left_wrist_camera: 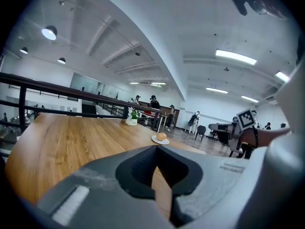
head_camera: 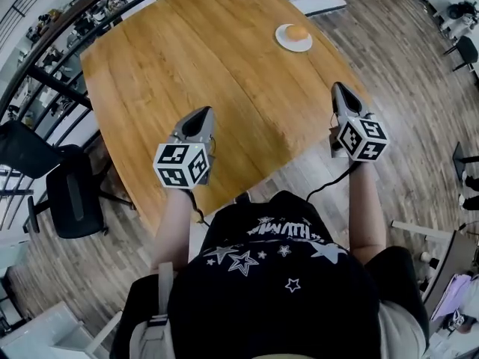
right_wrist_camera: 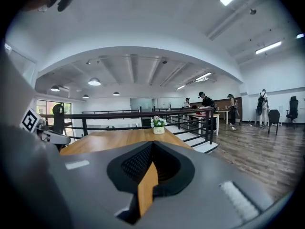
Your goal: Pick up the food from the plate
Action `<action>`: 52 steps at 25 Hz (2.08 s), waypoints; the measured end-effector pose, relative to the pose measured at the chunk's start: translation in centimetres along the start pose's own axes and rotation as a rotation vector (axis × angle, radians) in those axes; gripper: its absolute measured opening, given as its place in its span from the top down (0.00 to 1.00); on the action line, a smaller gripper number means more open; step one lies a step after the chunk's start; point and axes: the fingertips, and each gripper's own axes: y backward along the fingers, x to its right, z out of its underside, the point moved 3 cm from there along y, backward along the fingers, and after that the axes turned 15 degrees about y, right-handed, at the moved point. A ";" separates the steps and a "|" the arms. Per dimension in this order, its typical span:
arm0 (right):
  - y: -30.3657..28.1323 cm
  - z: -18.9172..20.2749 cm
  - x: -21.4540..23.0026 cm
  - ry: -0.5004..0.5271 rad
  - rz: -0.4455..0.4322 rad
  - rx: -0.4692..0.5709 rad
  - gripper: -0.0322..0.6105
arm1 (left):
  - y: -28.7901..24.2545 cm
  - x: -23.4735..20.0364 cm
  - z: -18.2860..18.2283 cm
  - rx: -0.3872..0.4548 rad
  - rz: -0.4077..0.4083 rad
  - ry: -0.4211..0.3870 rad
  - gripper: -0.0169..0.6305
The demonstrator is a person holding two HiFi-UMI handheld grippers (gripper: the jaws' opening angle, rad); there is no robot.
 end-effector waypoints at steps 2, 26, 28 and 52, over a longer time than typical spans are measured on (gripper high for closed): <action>-1.3 -0.6 0.5 0.018 -0.032 -0.015 0.95 | -0.6 -0.2 -0.7 0.000 -0.003 -0.005 0.97; -24.5 4.5 10.4 0.343 -0.380 -0.230 0.53 | -12.6 -0.3 -3.0 -0.011 -0.255 0.051 0.97; -26.4 5.8 10.1 0.357 -0.418 -0.251 0.47 | -13.2 -0.5 -3.0 -0.004 -0.280 0.067 0.97; -37.4 14.1 8.3 0.676 -0.669 -0.306 0.33 | -14.6 0.2 1.6 -0.014 -0.462 0.164 0.97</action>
